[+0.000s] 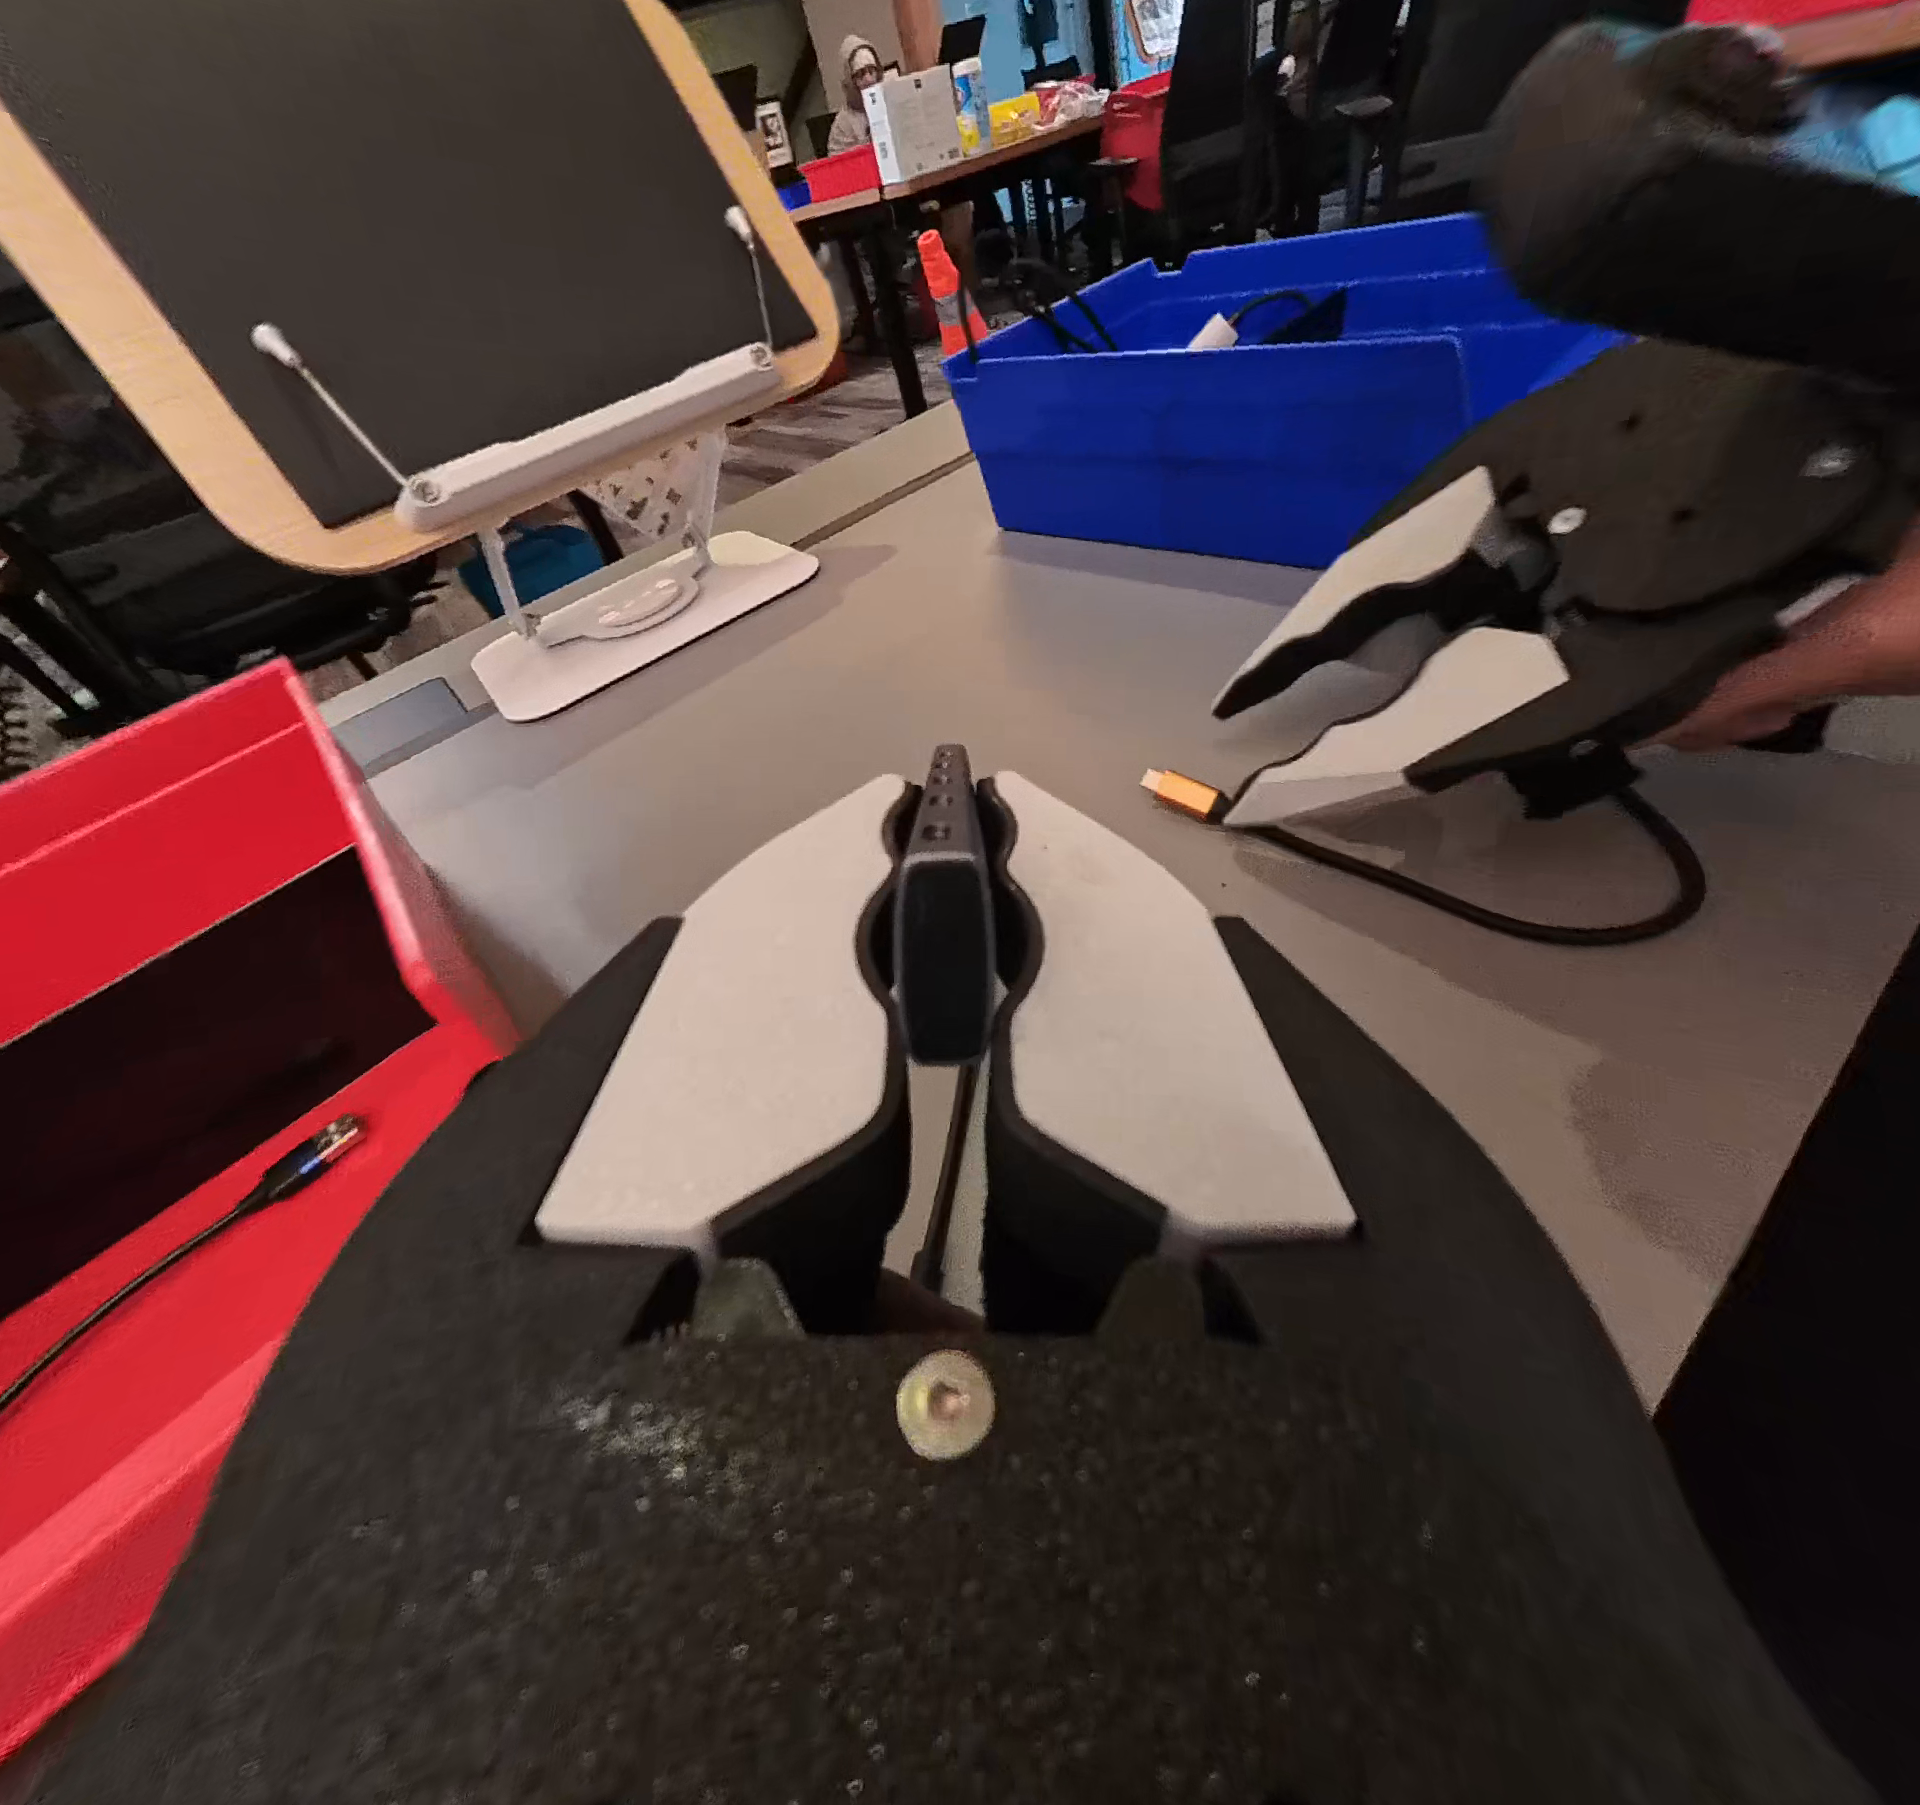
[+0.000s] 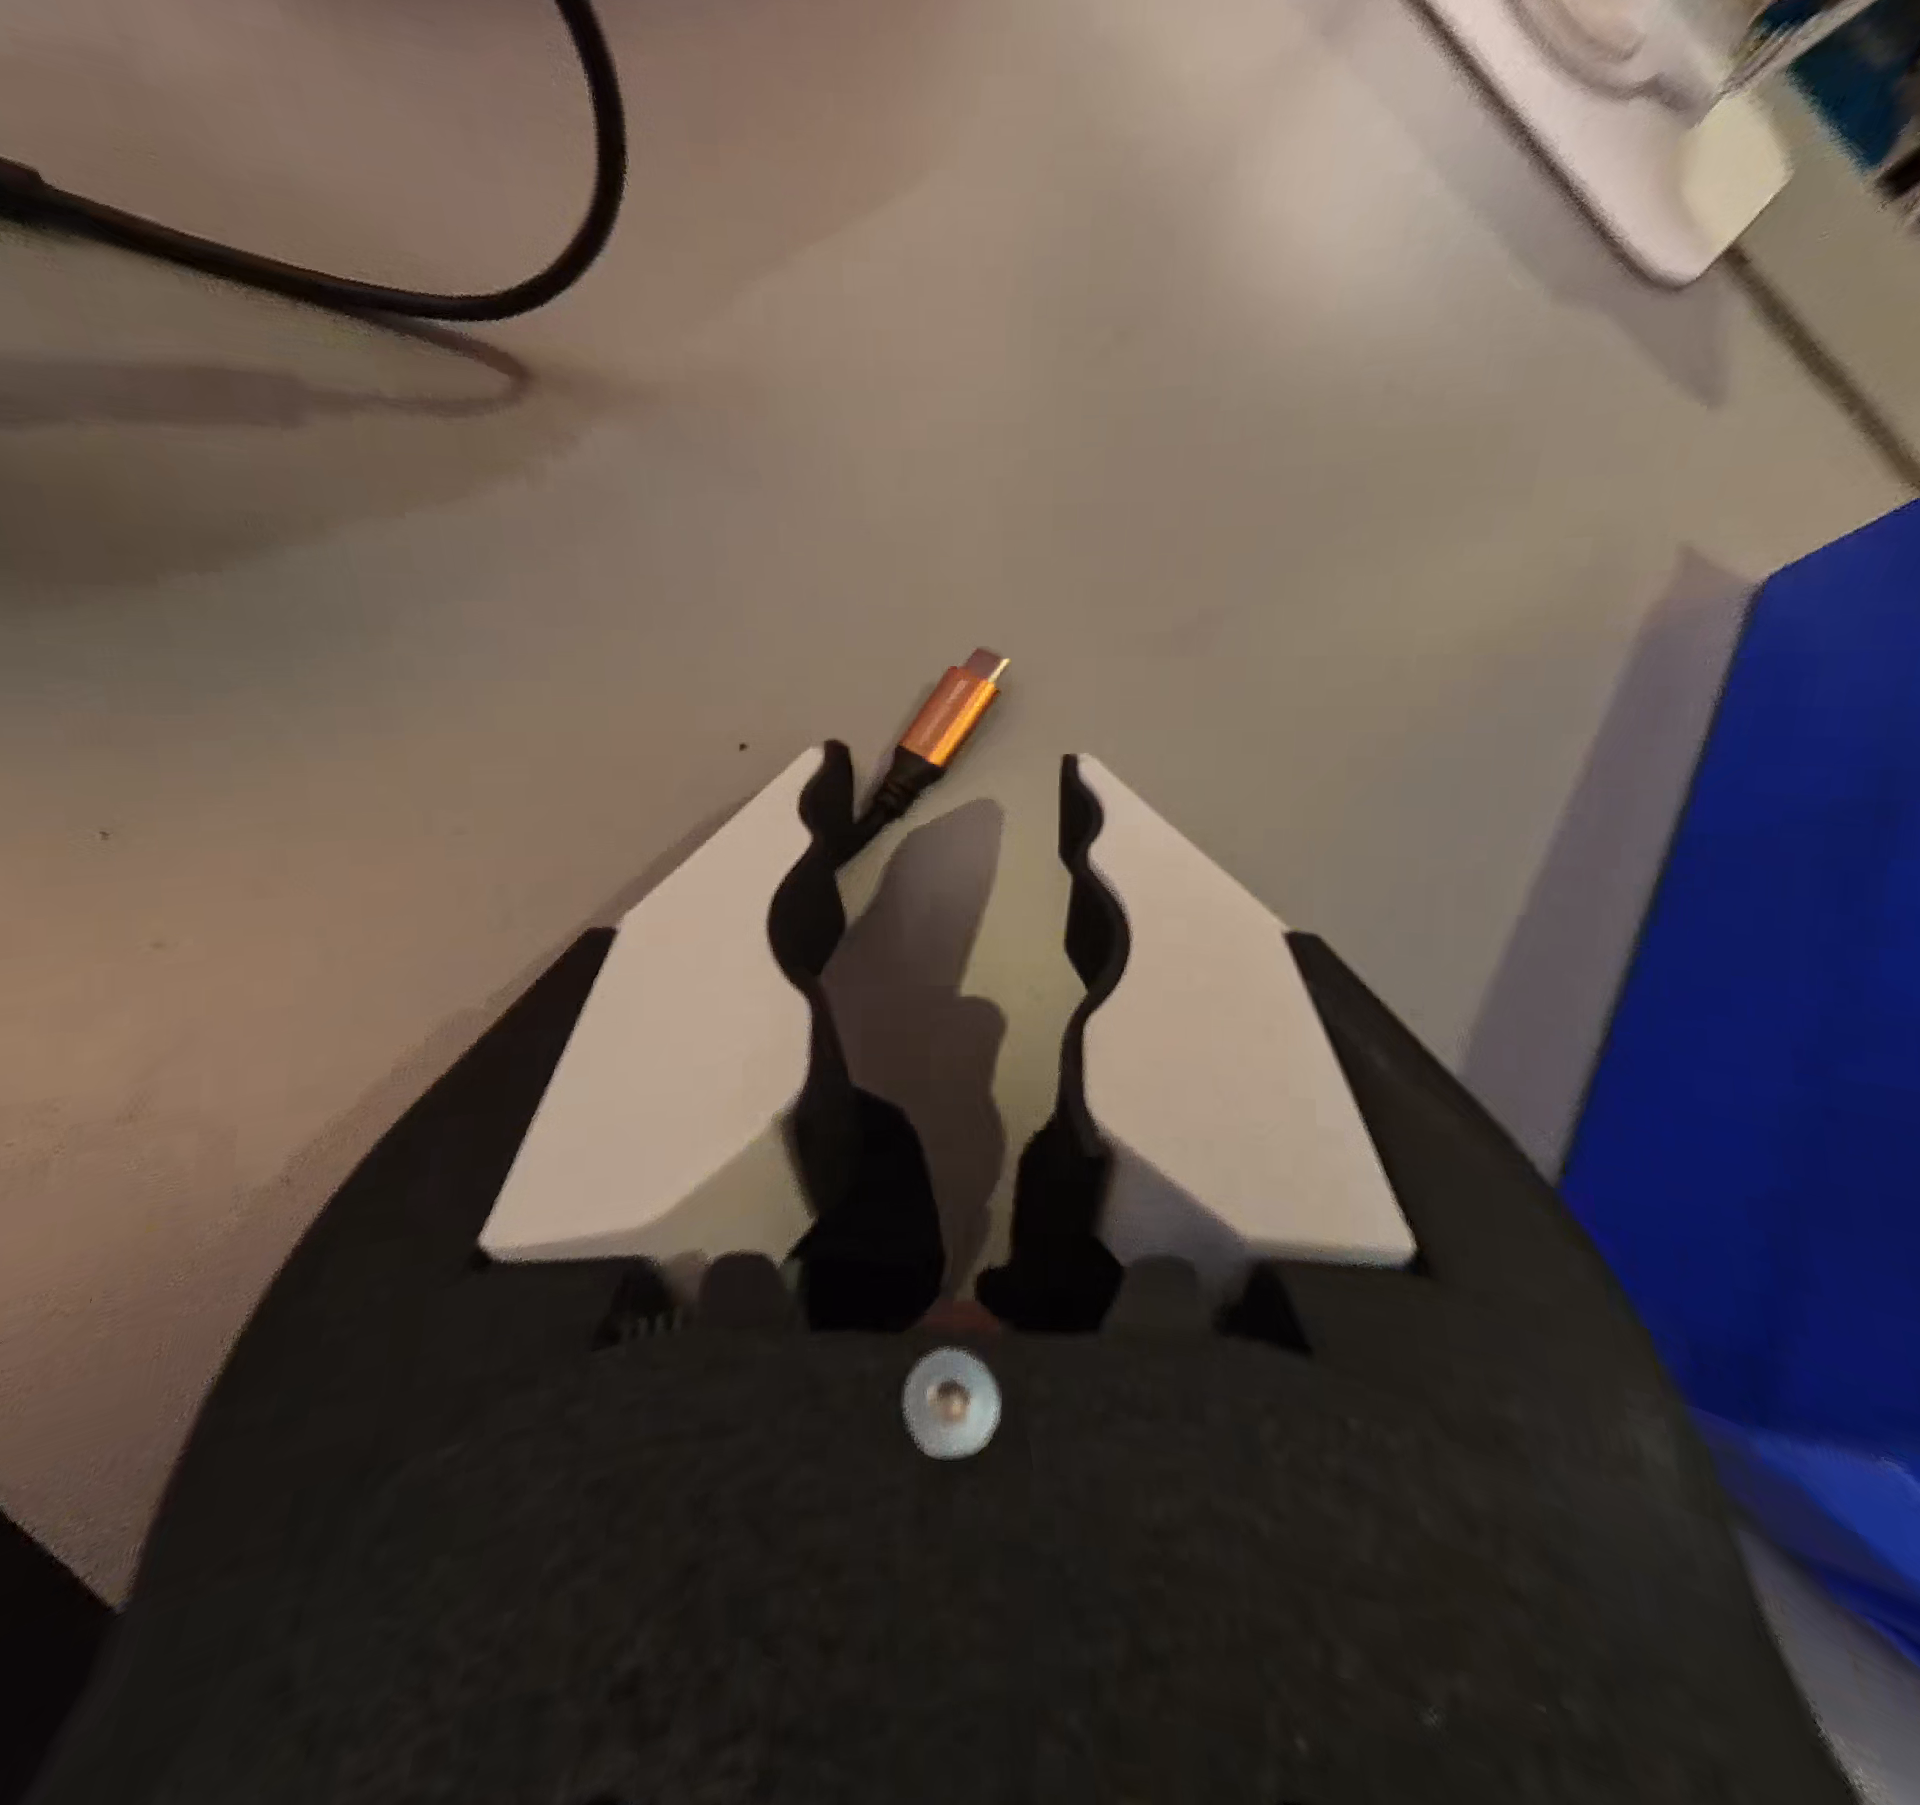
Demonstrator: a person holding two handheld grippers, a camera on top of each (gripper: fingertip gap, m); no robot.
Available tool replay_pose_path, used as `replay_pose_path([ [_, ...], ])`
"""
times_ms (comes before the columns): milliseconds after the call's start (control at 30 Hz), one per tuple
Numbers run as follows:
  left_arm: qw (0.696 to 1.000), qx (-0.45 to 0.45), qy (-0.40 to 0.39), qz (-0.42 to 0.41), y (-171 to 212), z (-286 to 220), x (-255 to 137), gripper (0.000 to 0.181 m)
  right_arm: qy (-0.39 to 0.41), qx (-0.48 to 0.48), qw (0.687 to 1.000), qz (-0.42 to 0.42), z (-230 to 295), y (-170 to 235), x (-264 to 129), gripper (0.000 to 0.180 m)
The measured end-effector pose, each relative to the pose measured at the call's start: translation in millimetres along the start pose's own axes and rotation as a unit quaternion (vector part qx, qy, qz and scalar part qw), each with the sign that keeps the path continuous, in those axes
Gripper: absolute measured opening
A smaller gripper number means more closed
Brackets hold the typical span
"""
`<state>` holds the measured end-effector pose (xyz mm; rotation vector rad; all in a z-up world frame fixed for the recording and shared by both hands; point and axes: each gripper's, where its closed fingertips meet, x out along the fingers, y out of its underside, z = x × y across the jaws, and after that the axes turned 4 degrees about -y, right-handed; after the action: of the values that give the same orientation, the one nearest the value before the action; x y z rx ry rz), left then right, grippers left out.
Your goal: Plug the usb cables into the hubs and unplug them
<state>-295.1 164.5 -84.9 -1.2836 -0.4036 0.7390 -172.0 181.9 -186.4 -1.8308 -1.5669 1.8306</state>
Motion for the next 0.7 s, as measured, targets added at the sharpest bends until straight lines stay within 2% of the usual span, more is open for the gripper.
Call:
replay_pose_path([
  [33, 1.0, 0.014, 0.002, -0.001, 0, -3, 0, 0.01, -0.014, 0.022, 1.0, 0.01, 3, 4, 5, 0.035],
  [67, 1.0, 0.029, 0.002, -0.001, 0, -5, 0, 0.01, -0.025, 0.046, 0.999, 0.007, 5, 4, 9, 0.019],
  [100, 0.999, 0.045, 0.001, -0.003, 0, -7, 0, 0.01, -0.036, 0.056, 0.998, 0.005, 7, 4, 10, 0.012],
  [233, 0.994, 0.105, 0.003, -0.013, 0, -15, 1, 0.01, -0.051, 0.025, 0.998, 0.003, 11, 5, 7, 0.01],
  [400, 0.982, 0.183, 0.019, -0.035, 1, -32, 8, 0.01, -0.141, 0.015, 0.988, -0.057, 6, -16, -26, 0.009],
  [500, 0.969, 0.236, 0.029, -0.072, -4, -46, 22, 0.01, -0.251, 0.021, 0.963, -0.096, 10, -33, -67, 0.009],
  [567, 0.956, 0.28, 0.025, -0.083, -4, -53, 31, 0.01, -0.34, 0.044, 0.934, -0.095, 23, -37, -92, 0.008],
  [700, 0.925, 0.367, 0.03, -0.092, -1, -71, 34, 0.01, -0.414, 0.06, 0.906, -0.069, 44, -32, -111, 0.008],
])
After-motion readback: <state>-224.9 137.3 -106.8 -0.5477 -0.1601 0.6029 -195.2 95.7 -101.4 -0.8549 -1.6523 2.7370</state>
